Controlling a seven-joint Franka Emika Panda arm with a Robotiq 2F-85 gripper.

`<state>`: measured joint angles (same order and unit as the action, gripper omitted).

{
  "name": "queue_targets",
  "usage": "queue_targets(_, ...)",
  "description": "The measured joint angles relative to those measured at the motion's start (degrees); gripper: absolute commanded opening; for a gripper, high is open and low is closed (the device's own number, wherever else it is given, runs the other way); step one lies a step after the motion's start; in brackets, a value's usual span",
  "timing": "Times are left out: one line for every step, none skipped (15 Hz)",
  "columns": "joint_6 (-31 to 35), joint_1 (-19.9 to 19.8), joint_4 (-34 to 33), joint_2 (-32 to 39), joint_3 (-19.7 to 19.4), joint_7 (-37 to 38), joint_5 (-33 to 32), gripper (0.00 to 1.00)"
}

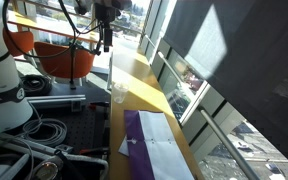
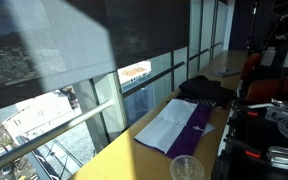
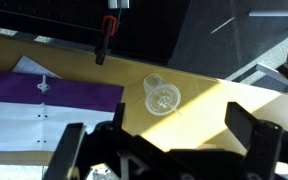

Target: Close the purple file on the table

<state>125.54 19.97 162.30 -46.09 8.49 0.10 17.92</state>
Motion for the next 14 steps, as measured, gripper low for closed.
queue_targets(0.0,0.0,0.0,0.0,0.0,0.0,0.0,1.0)
queue_targets(0.0,0.0,0.0,0.0,0.0,0.0,0.0,1.0)
queue_targets(0.0,0.0,0.0,0.0,0.0,0.0,0.0,1.0)
queue_targets(0.0,0.0,-0.11,0.03,0.0,0.0,0.0,1.0)
queue_targets(0.0,-0.01,-0.4,0.17,0.0,-0.02,0.0,1.0)
queue_targets(0.02,-0.13,-0.67,0.65,0.0,-0.1,-0.02,1.0)
queue_targets(0.17,-0.52,-0.79,1.47,-0.05,-0.22,-0.3,1.0)
queue_targets(0.4,-1.22,-0.81,2.63,-0.25,-0.58,-0.73,1.0)
queue_targets(0.58,-2.3,-0.84,4.08,-0.69,-1.28,-1.53,1.0)
queue_targets(0.86,-3.76,-0.89,5.7,-1.39,-2.3,-2.89,1.0)
queue_targets(1.73,-5.54,-0.91,7.49,-2.43,-3.62,-4.68,1.0)
queue_targets(2.81,-7.56,-1.04,9.42,-3.76,-5.26,-6.79,1.0)
queue_targets(4.26,-9.75,-1.34,11.54,-5.39,-7.27,-9.04,1.0)
queue_targets(6.0,-11.96,-1.78,13.81,-7.23,-9.61,-11.04,1.0)
